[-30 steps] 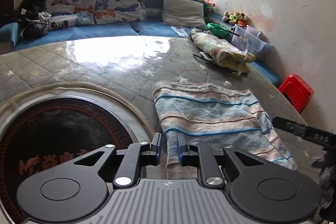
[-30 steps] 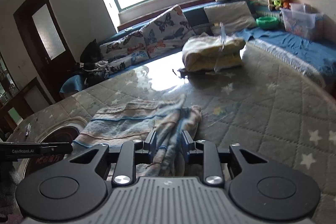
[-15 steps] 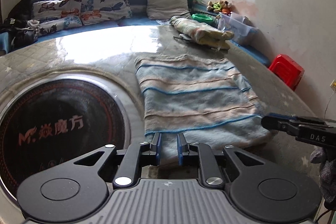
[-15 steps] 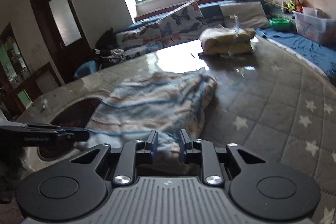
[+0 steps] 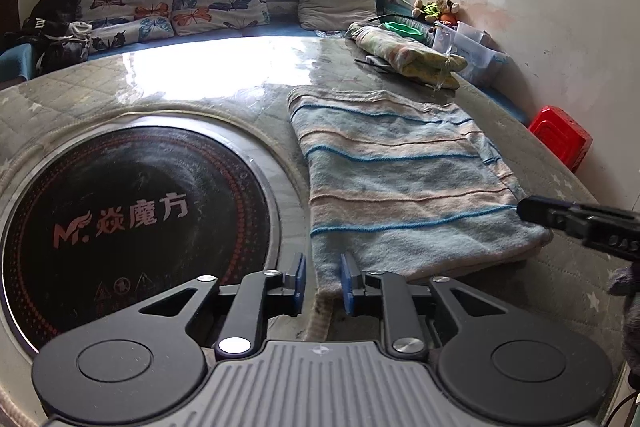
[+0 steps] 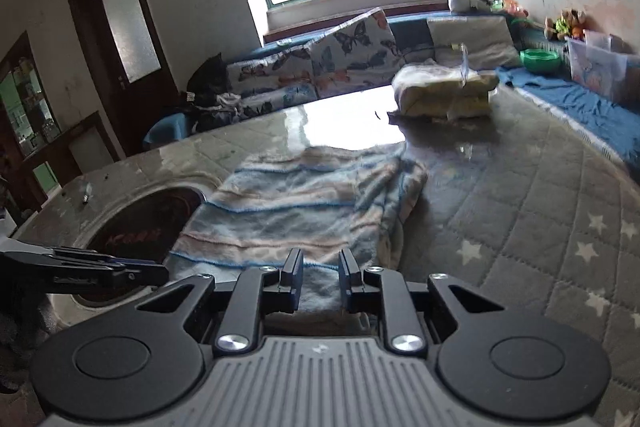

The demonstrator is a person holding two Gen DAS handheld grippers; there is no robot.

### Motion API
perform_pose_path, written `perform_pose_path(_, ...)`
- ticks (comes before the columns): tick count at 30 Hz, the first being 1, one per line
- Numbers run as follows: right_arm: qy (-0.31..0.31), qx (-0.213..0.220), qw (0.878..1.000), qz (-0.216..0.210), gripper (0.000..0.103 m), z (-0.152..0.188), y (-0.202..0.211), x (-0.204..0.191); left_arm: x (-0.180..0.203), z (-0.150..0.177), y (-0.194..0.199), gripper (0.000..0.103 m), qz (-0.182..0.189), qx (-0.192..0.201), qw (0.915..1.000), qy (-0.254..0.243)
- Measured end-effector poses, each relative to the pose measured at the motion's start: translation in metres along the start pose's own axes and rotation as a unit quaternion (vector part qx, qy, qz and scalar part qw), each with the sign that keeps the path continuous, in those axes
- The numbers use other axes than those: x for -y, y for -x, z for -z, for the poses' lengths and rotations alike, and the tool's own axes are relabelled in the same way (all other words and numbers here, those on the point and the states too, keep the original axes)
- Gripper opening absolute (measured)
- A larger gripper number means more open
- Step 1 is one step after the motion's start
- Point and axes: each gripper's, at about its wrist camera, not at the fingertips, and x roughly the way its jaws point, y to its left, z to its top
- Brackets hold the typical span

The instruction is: Fold clothes

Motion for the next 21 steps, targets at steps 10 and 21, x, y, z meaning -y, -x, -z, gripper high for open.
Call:
perform_pose_path(10,-0.015,0.003,1.000,0.003,0.019,-0.038,-0.016,0.012,-0.008,0.009,0.020,0.025,0.011,0.011,0.9999,0.005)
perform_pose_path(21,-0.020,-0.028,0.998,0.048,0.019,-0.065,-0.080,0.030,-0.017,0.026,0.047,0.037,0.018,0.016,0.9996,0.014)
